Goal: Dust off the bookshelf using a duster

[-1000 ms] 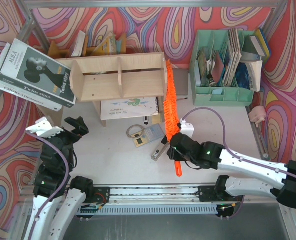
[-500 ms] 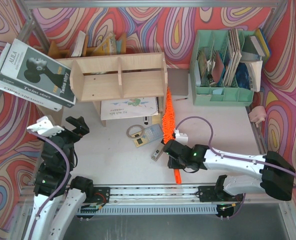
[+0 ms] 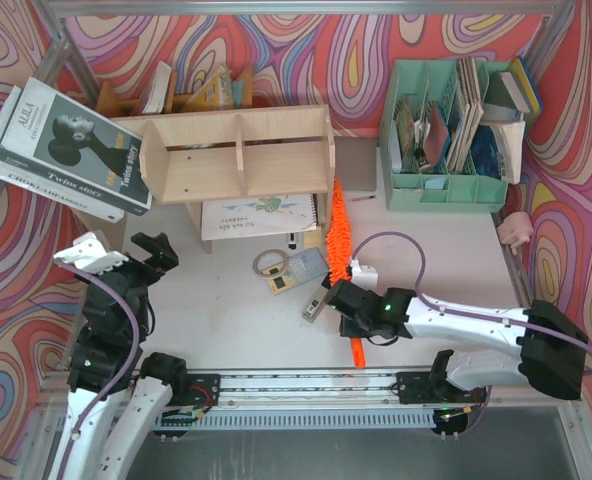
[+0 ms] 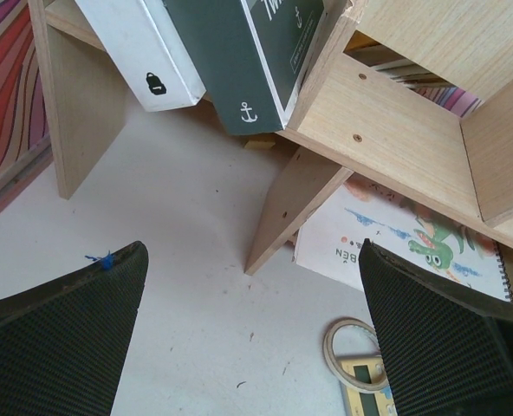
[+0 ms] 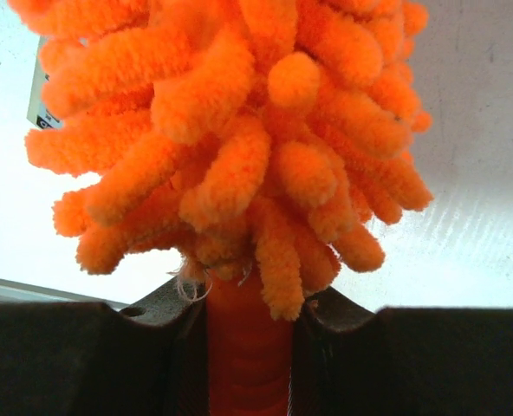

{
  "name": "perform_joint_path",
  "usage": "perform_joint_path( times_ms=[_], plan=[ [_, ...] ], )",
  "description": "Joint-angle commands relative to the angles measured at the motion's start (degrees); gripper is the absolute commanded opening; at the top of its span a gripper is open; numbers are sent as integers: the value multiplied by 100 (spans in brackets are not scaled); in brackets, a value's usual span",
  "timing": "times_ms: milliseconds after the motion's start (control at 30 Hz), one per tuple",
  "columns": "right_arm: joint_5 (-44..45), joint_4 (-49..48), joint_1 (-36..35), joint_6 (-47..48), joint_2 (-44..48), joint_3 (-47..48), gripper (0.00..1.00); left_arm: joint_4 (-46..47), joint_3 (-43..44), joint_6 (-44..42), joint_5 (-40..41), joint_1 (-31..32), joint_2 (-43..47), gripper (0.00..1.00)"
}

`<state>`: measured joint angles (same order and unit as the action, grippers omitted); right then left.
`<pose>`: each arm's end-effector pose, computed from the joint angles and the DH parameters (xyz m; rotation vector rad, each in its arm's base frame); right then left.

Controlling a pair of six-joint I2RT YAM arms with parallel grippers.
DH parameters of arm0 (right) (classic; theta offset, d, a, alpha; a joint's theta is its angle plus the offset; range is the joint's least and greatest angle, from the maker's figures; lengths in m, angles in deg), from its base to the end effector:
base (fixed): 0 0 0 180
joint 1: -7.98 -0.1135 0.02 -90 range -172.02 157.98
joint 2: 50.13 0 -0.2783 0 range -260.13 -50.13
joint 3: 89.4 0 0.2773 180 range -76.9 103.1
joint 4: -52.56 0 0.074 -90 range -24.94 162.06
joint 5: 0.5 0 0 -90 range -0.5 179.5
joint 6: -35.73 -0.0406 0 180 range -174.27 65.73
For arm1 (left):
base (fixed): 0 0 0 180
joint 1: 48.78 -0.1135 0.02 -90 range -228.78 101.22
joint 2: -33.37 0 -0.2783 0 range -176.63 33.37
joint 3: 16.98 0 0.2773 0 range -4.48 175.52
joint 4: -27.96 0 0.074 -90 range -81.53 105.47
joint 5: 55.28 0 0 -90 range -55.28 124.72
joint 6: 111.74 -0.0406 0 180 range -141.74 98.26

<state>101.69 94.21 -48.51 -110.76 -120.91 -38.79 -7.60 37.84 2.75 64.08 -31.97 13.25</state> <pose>0.1410 0.1973 0.1805 0.0715 2.6680 0.4011 0.0977 -0.0087 0.3655 -0.4983 1.5058 -0.1571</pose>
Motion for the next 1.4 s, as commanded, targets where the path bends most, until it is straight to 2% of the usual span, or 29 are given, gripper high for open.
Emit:
perform_joint_path(
  times_ms=[0, 333, 533, 733, 867, 967, 1100, 1367],
  plan=[
    [616, 403, 15, 157, 457, 408, 0, -35, 88, 47, -62, -56, -3, 98],
    [1629, 680, 13, 567, 1858, 1060, 0, -26, 75, 47, -54, -56, 16, 99],
    [1734, 200, 15, 1587, 2189, 1596, 0, -17, 82, 47, -71, -56, -17, 99],
    [1592, -722, 15, 2760, 2412, 1490, 0, -24, 74, 36, -10, -65, 33, 98],
    [899, -1659, 14, 3566, 2575, 1138, 0, -22, 74, 37, -9, -65, -3, 99],
    [525, -1909, -23, 3972, 2440, 1026, 0, -22, 69, 40, -32, -73, -33, 99],
    [600, -2093, -384, 4335, 2315, 786, 0, -9, 70, 38, -28, -87, -49, 98],
    [1293, -2330, -1664, 4538, 2060, 522, 0, 5, 65, 46, -58, -126, -77, 98]
  ],
)
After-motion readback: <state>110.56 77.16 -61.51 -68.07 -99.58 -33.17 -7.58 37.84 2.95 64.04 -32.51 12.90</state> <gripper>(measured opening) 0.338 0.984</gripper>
